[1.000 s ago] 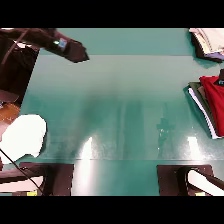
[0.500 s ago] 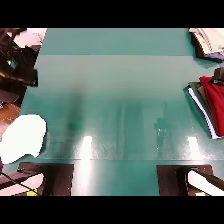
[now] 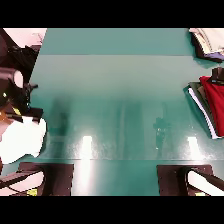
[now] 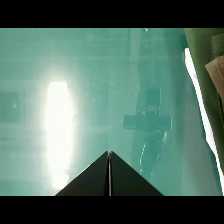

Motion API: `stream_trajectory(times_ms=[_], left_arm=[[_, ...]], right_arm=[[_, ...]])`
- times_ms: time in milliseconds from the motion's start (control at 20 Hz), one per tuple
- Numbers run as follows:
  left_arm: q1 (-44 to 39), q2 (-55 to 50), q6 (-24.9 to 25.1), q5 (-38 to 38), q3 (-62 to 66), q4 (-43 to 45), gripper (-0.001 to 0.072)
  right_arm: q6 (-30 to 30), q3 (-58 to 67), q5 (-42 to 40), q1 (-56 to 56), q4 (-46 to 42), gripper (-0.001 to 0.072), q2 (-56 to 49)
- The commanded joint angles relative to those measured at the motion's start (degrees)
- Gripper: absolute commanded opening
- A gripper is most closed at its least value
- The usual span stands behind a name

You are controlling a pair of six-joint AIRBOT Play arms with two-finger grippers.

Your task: Fold the shirts.

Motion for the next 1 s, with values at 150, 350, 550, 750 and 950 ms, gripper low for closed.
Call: stream_trajectory(times_ms=[150, 350, 550, 750, 950], left_arm=[[0.59, 0.04, -1.55, 4.66, -9.33, 0.98, 0.0619], [0.59, 0.04, -0.94, 5.07, -9.31, 0.92, 0.0023], [0.04, 1.68, 0.42, 5.62, -1.68, -2.21, 0.0024], [-8.61, 7.96, 6.47, 8.79, 20.94, -5.7, 0.0024], [-18.23, 8.31, 15.28, 12.39, 44.78, -27.67, 0.0025]], right_arm=[[-0.09, -0.02, -0.02, 0.07, 0.0, 0.0017, 0.04], [-0.09, -0.02, 0.07, 0.07, 0.0, 0.0017, 0.04], [-0.09, 0.09, -0.26, 0.07, 0.0, 0.0017, 0.09], [-0.04, 4.11, -0.24, -0.74, 0.04, 0.0017, 0.09], [-0.04, 11.54, -0.5, -0.76, 0.04, 0.0017, 0.09]])
